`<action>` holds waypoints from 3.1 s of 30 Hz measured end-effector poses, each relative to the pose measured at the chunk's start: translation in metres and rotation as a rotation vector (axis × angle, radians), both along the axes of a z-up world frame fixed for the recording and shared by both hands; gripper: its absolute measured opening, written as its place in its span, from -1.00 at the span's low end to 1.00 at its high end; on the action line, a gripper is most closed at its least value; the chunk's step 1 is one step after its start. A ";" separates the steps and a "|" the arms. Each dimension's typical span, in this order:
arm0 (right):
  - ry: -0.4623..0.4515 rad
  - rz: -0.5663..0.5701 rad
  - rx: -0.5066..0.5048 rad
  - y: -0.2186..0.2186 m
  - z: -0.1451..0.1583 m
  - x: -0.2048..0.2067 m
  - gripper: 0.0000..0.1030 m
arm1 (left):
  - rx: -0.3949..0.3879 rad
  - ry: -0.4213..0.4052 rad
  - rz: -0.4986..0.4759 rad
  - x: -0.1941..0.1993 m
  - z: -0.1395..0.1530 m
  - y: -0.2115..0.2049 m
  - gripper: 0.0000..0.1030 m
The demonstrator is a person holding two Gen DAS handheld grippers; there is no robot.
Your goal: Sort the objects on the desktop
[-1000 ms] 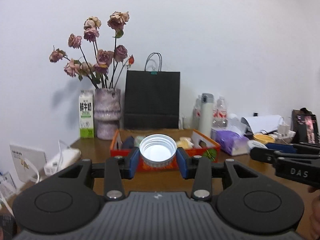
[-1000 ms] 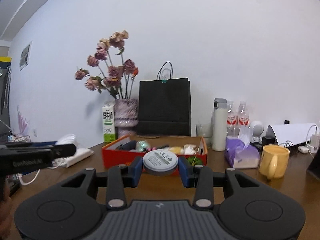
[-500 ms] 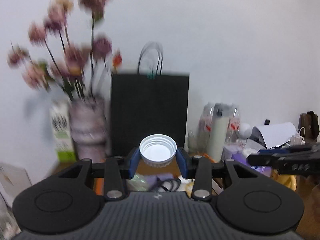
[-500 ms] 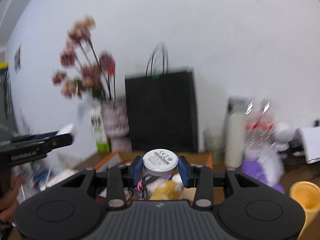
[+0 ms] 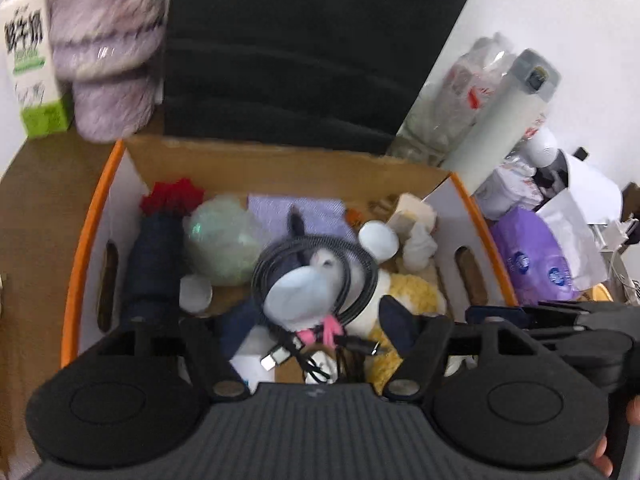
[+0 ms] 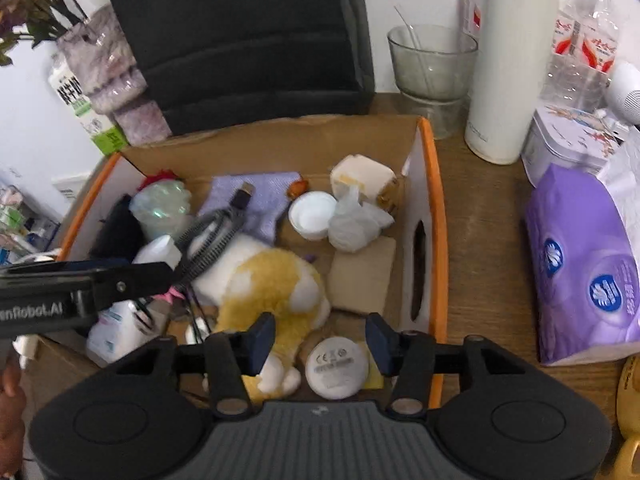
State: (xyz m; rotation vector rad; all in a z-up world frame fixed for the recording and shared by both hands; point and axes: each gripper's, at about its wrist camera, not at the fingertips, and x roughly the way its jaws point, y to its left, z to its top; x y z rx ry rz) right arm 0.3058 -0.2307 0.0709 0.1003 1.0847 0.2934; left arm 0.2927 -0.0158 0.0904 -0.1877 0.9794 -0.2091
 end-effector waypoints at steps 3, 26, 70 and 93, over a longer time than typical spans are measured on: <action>-0.030 0.003 0.045 -0.004 0.015 0.004 0.27 | 0.029 -0.008 0.016 0.007 0.014 0.003 0.70; -0.437 -0.026 -0.067 0.016 0.047 -0.152 0.54 | 0.146 -0.306 0.120 -0.150 0.028 0.009 1.00; -0.452 -0.110 -0.128 0.040 -0.071 -0.324 1.00 | 0.253 -0.276 0.146 -0.305 -0.090 0.007 1.00; -0.400 -0.103 -0.140 0.036 -0.076 -0.309 1.00 | 0.249 -0.283 0.130 -0.296 -0.092 0.007 1.00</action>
